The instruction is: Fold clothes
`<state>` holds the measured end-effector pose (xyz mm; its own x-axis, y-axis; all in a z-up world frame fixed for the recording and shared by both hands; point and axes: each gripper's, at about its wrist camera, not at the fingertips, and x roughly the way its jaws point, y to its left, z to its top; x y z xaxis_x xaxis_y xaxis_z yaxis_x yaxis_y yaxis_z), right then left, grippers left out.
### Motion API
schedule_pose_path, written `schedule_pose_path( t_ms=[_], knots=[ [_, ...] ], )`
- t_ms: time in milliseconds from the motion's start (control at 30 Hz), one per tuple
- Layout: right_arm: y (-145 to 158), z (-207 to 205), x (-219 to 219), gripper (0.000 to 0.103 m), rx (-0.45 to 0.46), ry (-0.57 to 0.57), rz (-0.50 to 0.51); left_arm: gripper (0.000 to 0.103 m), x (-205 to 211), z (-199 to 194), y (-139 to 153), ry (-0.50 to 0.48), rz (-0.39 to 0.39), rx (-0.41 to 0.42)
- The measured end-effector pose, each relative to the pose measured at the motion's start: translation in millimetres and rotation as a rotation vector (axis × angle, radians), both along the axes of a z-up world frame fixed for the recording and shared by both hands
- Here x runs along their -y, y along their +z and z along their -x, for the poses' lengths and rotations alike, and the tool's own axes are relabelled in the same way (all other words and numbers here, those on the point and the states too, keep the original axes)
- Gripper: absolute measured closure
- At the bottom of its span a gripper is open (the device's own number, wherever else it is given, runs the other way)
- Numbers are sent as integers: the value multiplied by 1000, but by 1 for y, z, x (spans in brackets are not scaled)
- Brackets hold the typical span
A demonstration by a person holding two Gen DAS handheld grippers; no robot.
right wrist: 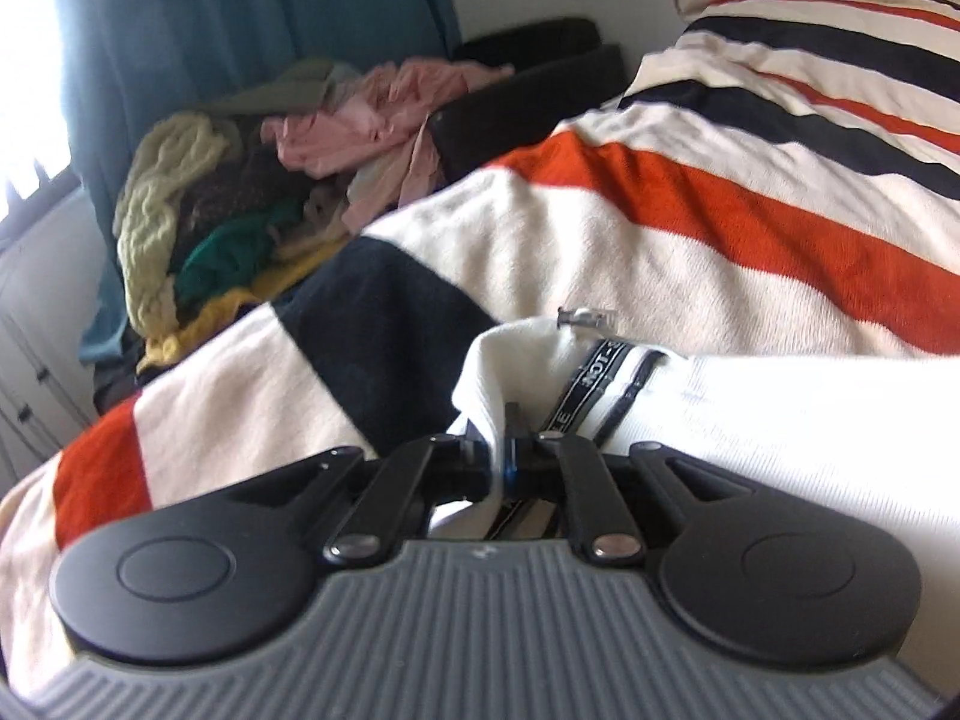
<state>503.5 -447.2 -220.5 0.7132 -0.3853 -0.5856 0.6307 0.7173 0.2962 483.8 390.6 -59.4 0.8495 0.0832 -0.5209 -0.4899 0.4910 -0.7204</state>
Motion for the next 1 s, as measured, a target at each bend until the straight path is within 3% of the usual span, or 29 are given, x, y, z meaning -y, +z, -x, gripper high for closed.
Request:
schedule_pose_path(
  t_ms=[33,100,167,200,233,433,600,667,733,800,867,933,1000],
  knots=[
    [3,4,2,88,5,4,-44,71,-1,6,4,-9,7,1],
    [8,14,5,70,30,29,-140,55,-1,19,14,-13,0,4],
    [15,33,2,41,71,68,-217,49,1,48,24,-16,-31,35],
    [18,46,-2,38,84,91,-244,44,0,64,26,-25,-26,50],
    [21,59,-6,37,96,114,-271,39,-1,80,28,-36,-10,62],
    [34,142,-25,37,170,214,-396,33,-2,169,23,-34,118,88],
    [39,213,-37,38,228,268,-475,33,10,242,3,-1,209,71],
    [29,229,-40,39,212,281,-515,33,11,259,-7,18,250,67],
    [18,241,-48,43,187,317,-502,41,10,272,-10,81,207,43],
    [4,245,-59,44,144,353,-453,41,6,275,-15,163,150,28],
    [-13,241,-61,51,136,345,-476,41,-5,261,-27,155,186,31],
    [-24,232,-54,52,196,312,-499,41,-16,242,-39,119,232,66],
    [-32,217,-47,52,246,278,-500,41,-21,225,-41,131,207,75]
  ],
)
